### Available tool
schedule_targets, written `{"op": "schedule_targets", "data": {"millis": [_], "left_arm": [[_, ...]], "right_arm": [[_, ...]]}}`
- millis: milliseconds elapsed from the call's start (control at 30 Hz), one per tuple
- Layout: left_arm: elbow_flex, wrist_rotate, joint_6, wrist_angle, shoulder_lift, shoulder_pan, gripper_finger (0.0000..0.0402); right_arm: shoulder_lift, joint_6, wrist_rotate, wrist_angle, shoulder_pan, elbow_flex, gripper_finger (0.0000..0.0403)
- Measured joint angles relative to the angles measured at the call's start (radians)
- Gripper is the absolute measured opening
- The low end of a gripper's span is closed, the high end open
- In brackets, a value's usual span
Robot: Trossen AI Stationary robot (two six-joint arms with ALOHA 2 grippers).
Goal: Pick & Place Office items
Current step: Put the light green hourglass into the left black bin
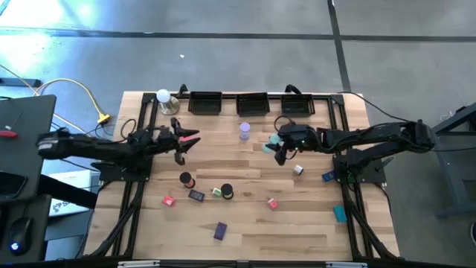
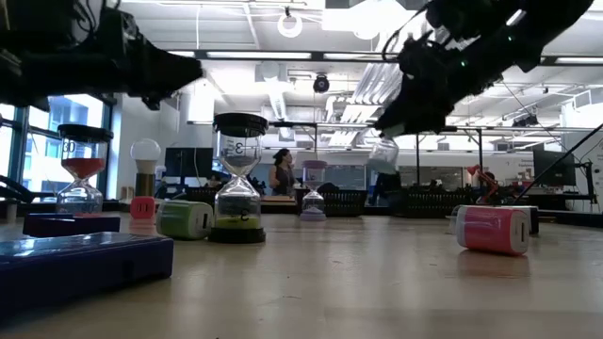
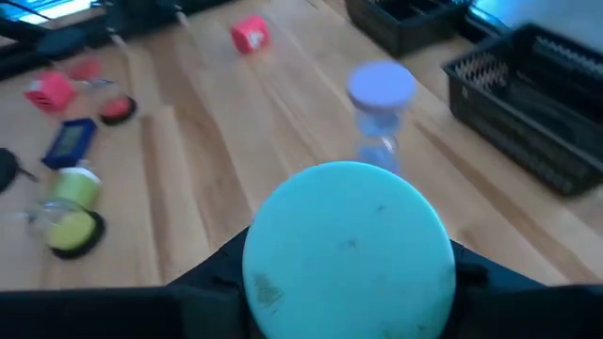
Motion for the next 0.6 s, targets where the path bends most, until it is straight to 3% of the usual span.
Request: {"op": "schedule_targets", "data": {"millis": [267,600], "left_arm": [[0.105,0.031,0.048,0.428,0.475,-0.003,0.0133],[0.305,0.096,-0.04,0.398,0.652,-0.018,0.0133]], "right_arm": [[0.0,-0.041,0.0,0.001,0.049,0.06,0.0161],[0.0,-0.052,0.007,0.002,0.058,0.065,0.0161]]}}
